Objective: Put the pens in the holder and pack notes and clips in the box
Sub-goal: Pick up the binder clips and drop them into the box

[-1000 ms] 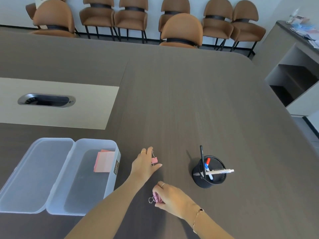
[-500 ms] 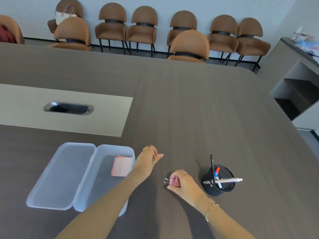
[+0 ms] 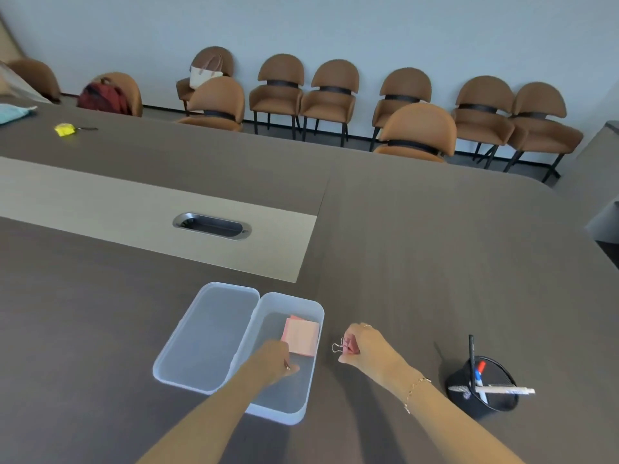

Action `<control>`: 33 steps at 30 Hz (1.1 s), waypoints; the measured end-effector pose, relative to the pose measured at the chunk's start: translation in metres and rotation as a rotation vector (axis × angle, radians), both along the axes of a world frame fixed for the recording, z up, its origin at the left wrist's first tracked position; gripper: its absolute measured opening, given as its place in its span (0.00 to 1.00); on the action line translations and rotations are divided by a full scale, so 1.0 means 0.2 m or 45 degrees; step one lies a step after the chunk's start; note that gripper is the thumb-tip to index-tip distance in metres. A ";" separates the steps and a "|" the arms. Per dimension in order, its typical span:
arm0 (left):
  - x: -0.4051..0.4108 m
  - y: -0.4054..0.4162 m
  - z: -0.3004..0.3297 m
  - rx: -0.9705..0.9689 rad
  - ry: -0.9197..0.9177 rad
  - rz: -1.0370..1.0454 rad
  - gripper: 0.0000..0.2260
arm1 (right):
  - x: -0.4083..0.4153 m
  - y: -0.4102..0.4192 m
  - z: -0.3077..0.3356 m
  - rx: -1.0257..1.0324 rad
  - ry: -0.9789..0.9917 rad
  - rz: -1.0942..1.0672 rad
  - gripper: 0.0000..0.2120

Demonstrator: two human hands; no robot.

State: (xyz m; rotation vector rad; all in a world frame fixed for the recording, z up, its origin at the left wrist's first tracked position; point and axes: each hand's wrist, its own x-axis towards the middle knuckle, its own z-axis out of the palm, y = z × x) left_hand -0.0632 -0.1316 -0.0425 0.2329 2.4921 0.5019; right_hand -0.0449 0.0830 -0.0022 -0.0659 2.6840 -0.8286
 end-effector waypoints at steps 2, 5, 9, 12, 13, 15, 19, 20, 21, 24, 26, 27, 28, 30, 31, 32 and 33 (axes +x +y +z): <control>0.05 0.00 -0.07 -0.030 -0.005 0.015 0.14 | 0.03 0.00 -0.01 -0.010 -0.021 0.011 0.10; 0.10 -0.03 -0.15 0.007 -0.115 0.114 0.12 | 0.05 -0.02 0.00 -0.016 -0.022 0.040 0.10; 0.10 -0.09 -0.09 0.089 -0.170 0.118 0.14 | 0.02 -0.10 0.06 -0.083 0.009 0.072 0.09; 0.02 -0.16 0.02 0.031 -0.070 0.102 0.19 | -0.04 -0.23 0.10 -0.133 0.048 0.121 0.09; -0.01 -0.19 0.05 0.033 -0.001 0.182 0.18 | -0.07 -0.29 0.09 -0.153 0.045 0.142 0.09; -0.05 -0.26 0.12 0.125 0.129 0.408 0.15 | -0.10 -0.41 0.05 -0.175 0.017 0.191 0.10; -0.05 -0.42 0.18 0.188 0.316 0.613 0.14 | -0.09 -0.63 -0.13 0.021 -0.030 0.344 0.08; -0.04 -0.46 0.18 0.154 0.342 0.634 0.15 | -0.08 -0.66 -0.17 0.099 -0.055 0.386 0.10; -0.03 -0.49 0.18 0.118 0.370 0.646 0.16 | -0.05 -0.69 -0.21 0.179 -0.088 0.436 0.12; -0.01 -0.58 0.11 -0.010 0.390 0.671 0.20 | 0.01 -0.72 -0.28 0.341 -0.127 0.571 0.13; 0.01 -0.63 0.08 -0.050 0.372 0.710 0.22 | 0.03 -0.70 -0.28 0.415 -0.060 0.608 0.11; 0.01 -0.66 0.07 -0.057 0.371 0.719 0.23 | 0.03 -0.68 -0.27 0.449 -0.006 0.617 0.12; 0.01 -0.68 0.06 -0.053 0.365 0.725 0.25 | 0.03 -0.66 -0.26 0.463 0.057 0.609 0.13; 0.00 -0.73 0.05 -0.037 0.299 0.781 0.28 | 0.01 -0.59 -0.23 0.421 0.201 0.526 0.15; -0.01 -0.74 0.05 -0.030 0.250 0.841 0.29 | 0.01 -0.56 -0.22 0.369 0.273 0.443 0.16; -0.01 -0.75 0.05 -0.029 0.207 0.926 0.31 | 0.01 -0.52 -0.20 0.311 0.325 0.335 0.17; -0.01 -0.76 0.06 -0.031 0.149 1.036 0.32 | 0.02 -0.49 -0.19 0.255 0.354 0.214 0.20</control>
